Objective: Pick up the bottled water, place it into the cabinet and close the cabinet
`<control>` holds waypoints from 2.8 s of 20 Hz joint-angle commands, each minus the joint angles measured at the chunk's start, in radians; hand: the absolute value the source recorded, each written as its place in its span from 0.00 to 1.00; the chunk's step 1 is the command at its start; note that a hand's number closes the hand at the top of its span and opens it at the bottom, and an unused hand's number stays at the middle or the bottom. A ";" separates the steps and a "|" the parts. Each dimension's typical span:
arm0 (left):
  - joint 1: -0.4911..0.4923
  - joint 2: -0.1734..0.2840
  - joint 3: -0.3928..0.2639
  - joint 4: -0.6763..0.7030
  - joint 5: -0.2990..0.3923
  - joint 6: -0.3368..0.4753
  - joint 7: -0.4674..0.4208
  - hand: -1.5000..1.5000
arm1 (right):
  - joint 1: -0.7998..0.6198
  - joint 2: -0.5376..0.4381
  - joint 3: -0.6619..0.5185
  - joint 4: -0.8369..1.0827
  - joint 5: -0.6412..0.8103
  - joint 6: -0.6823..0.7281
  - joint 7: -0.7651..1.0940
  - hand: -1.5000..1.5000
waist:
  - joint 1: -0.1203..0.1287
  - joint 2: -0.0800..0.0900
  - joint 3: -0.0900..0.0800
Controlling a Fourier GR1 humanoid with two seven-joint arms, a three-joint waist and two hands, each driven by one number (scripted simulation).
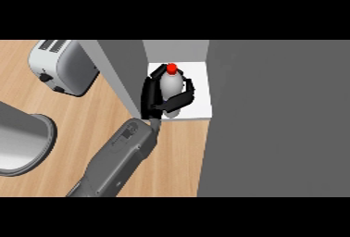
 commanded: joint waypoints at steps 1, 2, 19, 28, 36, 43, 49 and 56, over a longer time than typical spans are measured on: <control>-0.065 0.000 0.014 0.130 0.096 0.011 -0.039 1.00 | 0.096 -0.035 -0.004 -0.126 -0.023 0.020 -0.008 0.00 | -0.015 0.002 0.000; -0.127 0.000 0.029 0.148 0.069 0.036 0.000 1.00 | -0.013 0.007 -0.032 -0.046 -0.017 0.000 0.022 0.00 | 0.004 0.002 0.000; -0.282 0.000 0.086 0.576 0.122 0.103 -0.227 1.00 | 0.062 -0.024 -0.082 -0.088 -0.104 0.072 -0.038 0.00 | -0.035 0.014 0.000; -0.402 0.010 0.116 0.755 0.061 0.071 -0.221 0.00 | 0.096 -0.018 -0.047 -0.088 -0.069 0.083 -0.063 0.00 | -0.040 0.017 0.000; -0.422 0.000 0.159 0.764 0.093 0.054 -0.246 0.00 | 0.077 -0.014 -0.057 -0.086 -0.084 0.096 -0.050 0.00 | -0.051 0.021 -0.001; -0.418 0.000 0.163 0.781 0.078 0.039 -0.305 0.00 | 0.094 -0.012 -0.070 -0.056 -0.086 0.119 -0.076 0.00 | -0.055 0.020 0.000; -0.447 0.000 0.180 0.724 0.097 -0.075 -0.307 0.00 | 0.062 0.003 -0.063 -0.063 -0.058 0.116 -0.053 0.00 | -0.054 0.018 -0.001; -0.411 0.000 0.156 0.625 0.128 -0.307 -0.284 0.00 | 0.102 0.006 -0.096 -0.003 -0.049 0.140 -0.146 0.00 | -0.028 0.005 0.001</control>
